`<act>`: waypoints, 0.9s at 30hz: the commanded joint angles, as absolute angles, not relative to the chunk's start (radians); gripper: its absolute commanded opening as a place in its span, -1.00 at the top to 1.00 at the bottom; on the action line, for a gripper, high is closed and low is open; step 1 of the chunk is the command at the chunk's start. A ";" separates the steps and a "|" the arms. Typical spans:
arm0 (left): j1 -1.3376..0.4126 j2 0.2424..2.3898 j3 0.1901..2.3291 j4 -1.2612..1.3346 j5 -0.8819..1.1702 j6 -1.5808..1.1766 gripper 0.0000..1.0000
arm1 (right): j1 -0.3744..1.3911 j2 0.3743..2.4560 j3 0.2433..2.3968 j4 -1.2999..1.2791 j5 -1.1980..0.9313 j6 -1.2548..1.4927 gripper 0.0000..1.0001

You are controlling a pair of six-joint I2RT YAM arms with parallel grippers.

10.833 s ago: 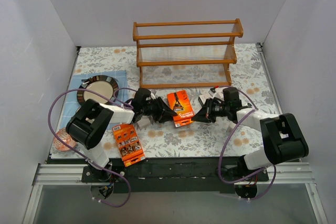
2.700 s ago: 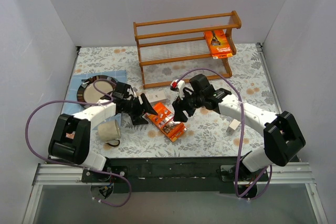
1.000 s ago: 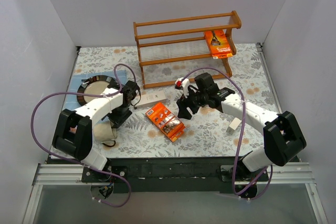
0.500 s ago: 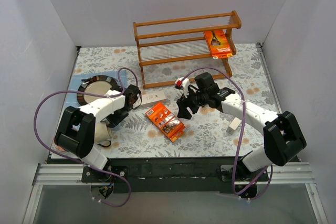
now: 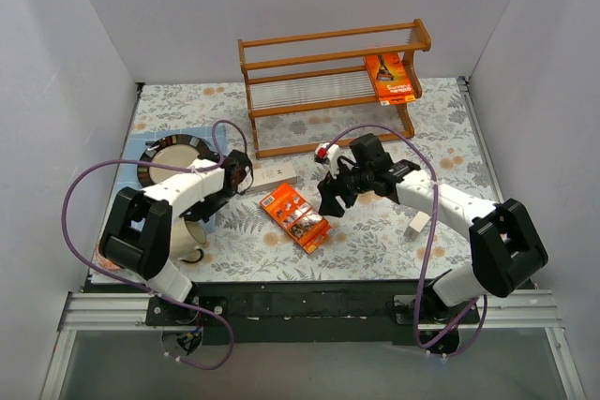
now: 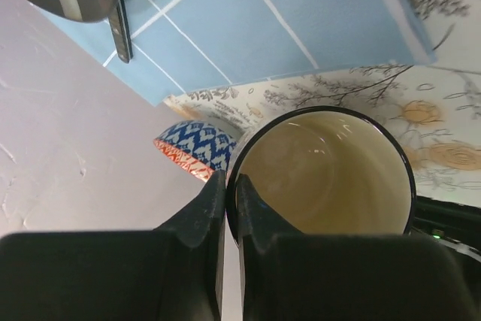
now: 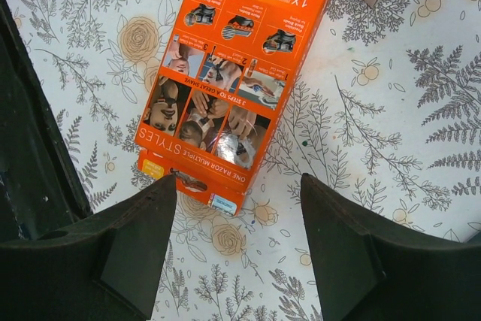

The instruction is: Place and organize the shaving razors onto the shelf

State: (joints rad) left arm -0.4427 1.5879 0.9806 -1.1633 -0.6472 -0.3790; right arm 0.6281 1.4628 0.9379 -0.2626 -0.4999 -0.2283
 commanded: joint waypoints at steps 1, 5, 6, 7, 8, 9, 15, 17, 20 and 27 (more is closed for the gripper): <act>-0.442 1.497 1.103 -1.204 -0.536 -0.416 1.00 | 0.620 1.417 0.950 -0.270 -0.503 -0.235 -0.47; -0.373 1.439 1.176 -1.229 -0.388 -0.446 1.00 | 0.620 1.404 0.951 -0.282 -0.485 -0.239 -0.47; -0.359 1.422 1.181 -1.221 -0.365 -0.455 1.00 | 0.618 1.401 0.951 -0.284 -0.482 -0.239 -0.47; -0.345 1.408 1.183 -1.210 -0.306 -0.466 1.00 | 0.618 1.399 0.951 -0.291 -0.482 -0.241 -0.47; -0.321 1.367 1.180 -1.166 -0.293 -0.475 1.00 | 0.618 1.397 0.951 -0.293 -0.479 -0.241 -0.47; -0.310 1.347 1.160 -1.138 -0.273 -0.476 1.00 | 0.618 1.397 0.951 -0.295 -0.476 -0.242 -0.47; -0.166 1.195 1.023 -0.904 -0.200 -0.457 1.00 | 0.617 1.405 0.960 -0.295 -0.469 -0.235 -0.47; -0.079 1.189 1.006 -0.856 -0.154 -0.450 1.00 | 0.618 1.410 0.969 -0.296 -0.468 -0.235 -0.47; -0.002 1.193 0.962 -0.787 -0.117 -0.451 1.00 | 0.617 1.419 0.976 -0.298 -0.460 -0.235 -0.47; 0.118 1.183 0.876 -0.618 -0.025 -0.462 1.00 | 0.618 1.440 0.992 -0.304 -0.462 -0.230 -0.47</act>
State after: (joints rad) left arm 0.0929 1.2175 0.9001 -0.7864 -0.1181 -0.4606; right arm 0.6220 1.4303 0.9421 -0.2943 -0.4656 -0.2344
